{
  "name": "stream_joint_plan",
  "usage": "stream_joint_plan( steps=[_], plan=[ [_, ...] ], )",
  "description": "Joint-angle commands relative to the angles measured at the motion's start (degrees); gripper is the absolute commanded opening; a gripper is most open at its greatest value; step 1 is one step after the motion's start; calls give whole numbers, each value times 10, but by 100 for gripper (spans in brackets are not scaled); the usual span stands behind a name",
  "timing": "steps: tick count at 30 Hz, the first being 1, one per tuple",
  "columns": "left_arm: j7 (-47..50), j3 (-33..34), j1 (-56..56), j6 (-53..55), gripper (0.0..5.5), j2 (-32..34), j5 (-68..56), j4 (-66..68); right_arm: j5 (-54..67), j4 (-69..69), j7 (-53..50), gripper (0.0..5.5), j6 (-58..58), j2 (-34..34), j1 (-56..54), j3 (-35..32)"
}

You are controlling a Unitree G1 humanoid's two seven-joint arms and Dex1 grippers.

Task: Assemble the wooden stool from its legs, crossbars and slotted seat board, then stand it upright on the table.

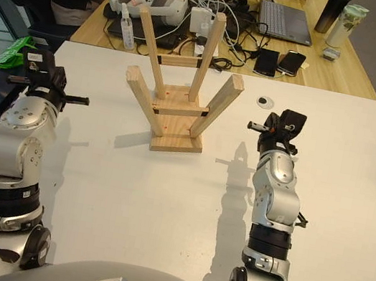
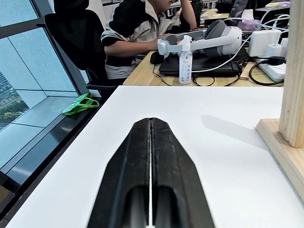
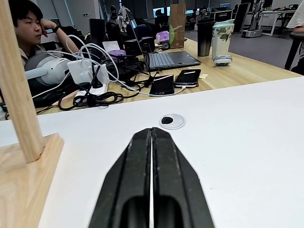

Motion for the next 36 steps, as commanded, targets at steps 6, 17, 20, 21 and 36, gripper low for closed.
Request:
stream_joint_plan(
  steps=[6,17,20,21,36],
  plan=[
    [-24,-112,-156,155,1,-233,-112,-49,214,-179,154,0,155,55,-23,85],
    [-69,-135,-123,194,1,-144,-91,-69,135,-158,125,0,144,13,-21,104],
    [-112,-146,-94,194,0,-78,-99,-93,98,-138,123,39,109,3,-25,101],
    [-122,-147,-89,193,0,-65,-100,-97,93,-135,125,54,102,2,-26,100],
    [-270,-192,-197,157,0,-101,-215,-67,-30,-63,-10,213,-92,-137,-192,-79]
  ],
)
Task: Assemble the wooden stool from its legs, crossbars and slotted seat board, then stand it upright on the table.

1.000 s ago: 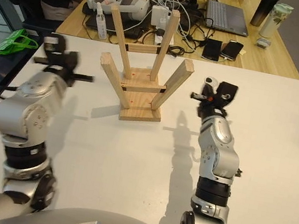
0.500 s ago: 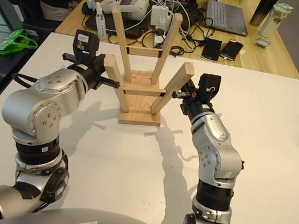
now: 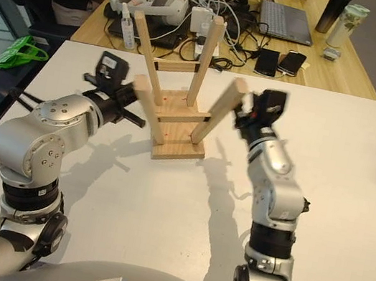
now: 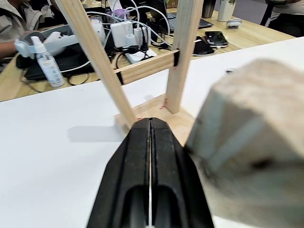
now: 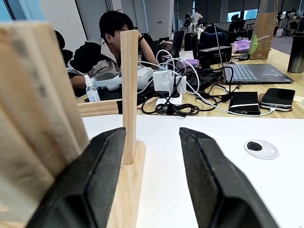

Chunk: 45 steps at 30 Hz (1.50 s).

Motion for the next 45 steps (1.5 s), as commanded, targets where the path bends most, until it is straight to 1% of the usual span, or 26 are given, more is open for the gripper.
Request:
stream_joint_plan(
  steps=[1,3,7,10,12,14,19,20,21,22,23,25,27,30,32,34,37,40,42,45],
  plan=[
    [-99,-45,-102,-30,0,-43,-86,33,-83,25,-83,213,-139,-99,-139,-103],
    [-105,-50,-119,-40,0,-36,-87,51,-108,34,-89,213,-160,-100,-136,-89],
    [-105,-51,-125,-46,0,-21,-90,57,-94,28,-65,213,-164,-81,-118,-73],
    [-86,-18,-133,-65,0,-8,-80,56,46,-11,38,213,-107,-65,-115,-78],
    [-70,20,-146,-86,0,-11,-80,59,107,-35,88,213,-78,-73,-104,-79],
    [-63,32,-150,-95,0,-12,-83,61,127,-45,103,213,-66,-80,-99,-82],
    [-57,32,-151,-98,0,-10,-89,63,138,-51,106,213,-54,-85,-96,-86],
    [-69,139,-172,-163,9,53,-93,114,244,-77,183,215,18,-128,-62,-110],
    [-92,214,-178,-219,23,110,-91,158,331,-98,241,216,76,-160,-35,-130],
    [-108,262,-181,-259,40,151,-91,189,391,-111,279,216,117,-183,-16,-144],
    [-116,287,-178,-279,56,175,-92,208,435,-118,299,216,144,-197,-6,-152],
    [-120,285,-166,-291,82,190,-95,218,466,-118,299,216,162,-206,-3,-157],
    [-117,252,-144,-303,116,200,-80,200,472,-131,282,216,170,-204,14,-150],
    [-108,219,-107,-327,116,206,-54,193,476,-147,260,216,169,-197,48,-152],
    [-111,196,-56,-346,116,221,-26,191,470,-148,272,216,170,-203,95,-151],
    [-113,186,-34,-357,116,227,-13,191,468,-149,277,216,167,-206,116,-150],
    [-107,193,34,-365,116,226,0,170,434,-121,347,216,168,-236,255,-165],
    [-100,196,56,-368,116,222,0,162,401,-107,386,216,151,-248,324,-159],
    [-97,193,66,-367,116,219,-4,155,359,-90,401,216,119,-253,361,-138],
    [-93,189,70,-364,116,216,-9,150,283,-78,414,216,60,-255,395,-76]
  ],
)
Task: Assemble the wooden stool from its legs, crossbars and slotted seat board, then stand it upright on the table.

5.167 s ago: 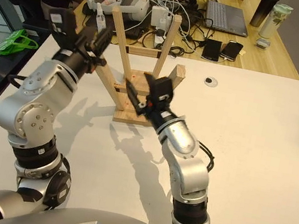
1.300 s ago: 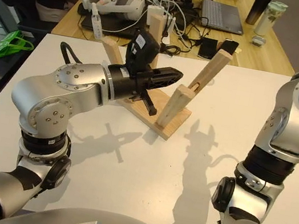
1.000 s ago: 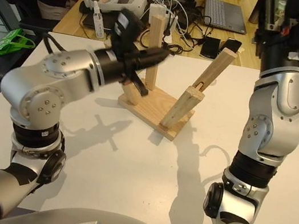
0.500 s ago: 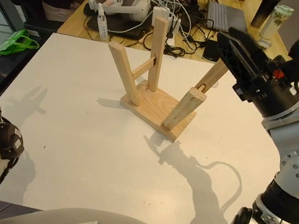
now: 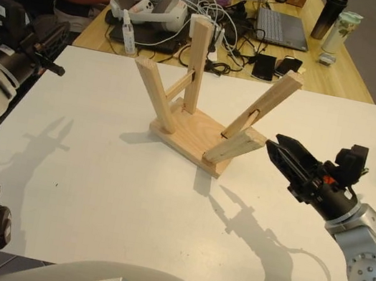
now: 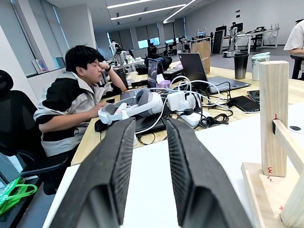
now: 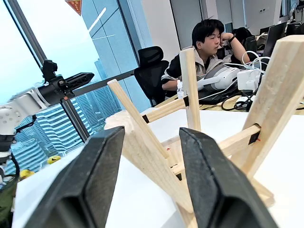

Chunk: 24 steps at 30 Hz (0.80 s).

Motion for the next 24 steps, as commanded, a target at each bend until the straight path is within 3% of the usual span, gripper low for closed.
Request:
stream_joint_plan(
  steps=[1,6,12,14,19,24],
  plan=[
    [6,-10,4,3,116,-7,-2,-9,-156,48,-13,216,-29,-5,80,111],
    [13,-21,5,9,116,-15,-3,-21,-152,69,-59,216,-71,24,51,124],
    [13,-29,30,16,116,-19,-6,-25,4,96,-189,216,-24,87,-106,20],
    [11,-43,50,17,116,-12,7,-18,-52,94,-164,216,-25,64,-84,58],
    [-31,-151,105,3,116,68,102,35,-328,166,-76,216,-150,-3,-19,257],
    [-51,-175,91,-13,116,66,120,46,-387,221,-46,216,-211,48,-64,307]
  ],
)
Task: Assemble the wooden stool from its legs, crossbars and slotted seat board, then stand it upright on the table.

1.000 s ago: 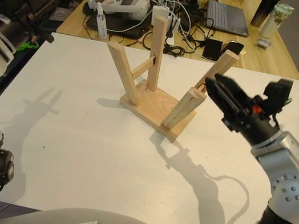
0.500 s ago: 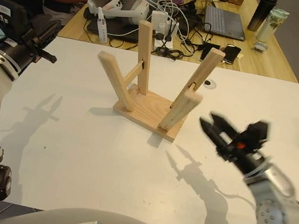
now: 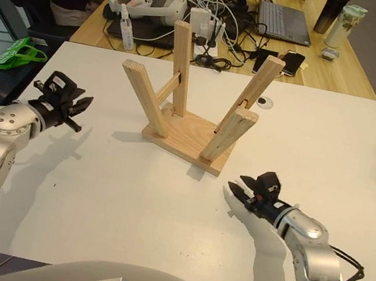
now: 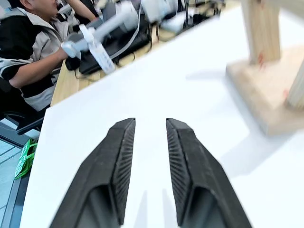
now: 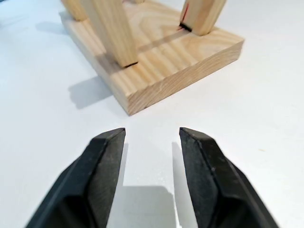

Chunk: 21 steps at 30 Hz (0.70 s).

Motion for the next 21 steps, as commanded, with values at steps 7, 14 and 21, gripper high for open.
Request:
stream_joint_plan(
  steps=[7,14,21],
  plan=[
    [-23,-17,-37,-26,116,-13,6,7,-13,64,11,216,-42,90,-116,5],
    [-36,-27,-48,-38,119,-20,10,15,-18,85,38,200,-40,111,-143,13],
    [-39,-25,-53,-45,119,-21,13,21,82,38,81,134,69,133,-143,-6]
  ],
)
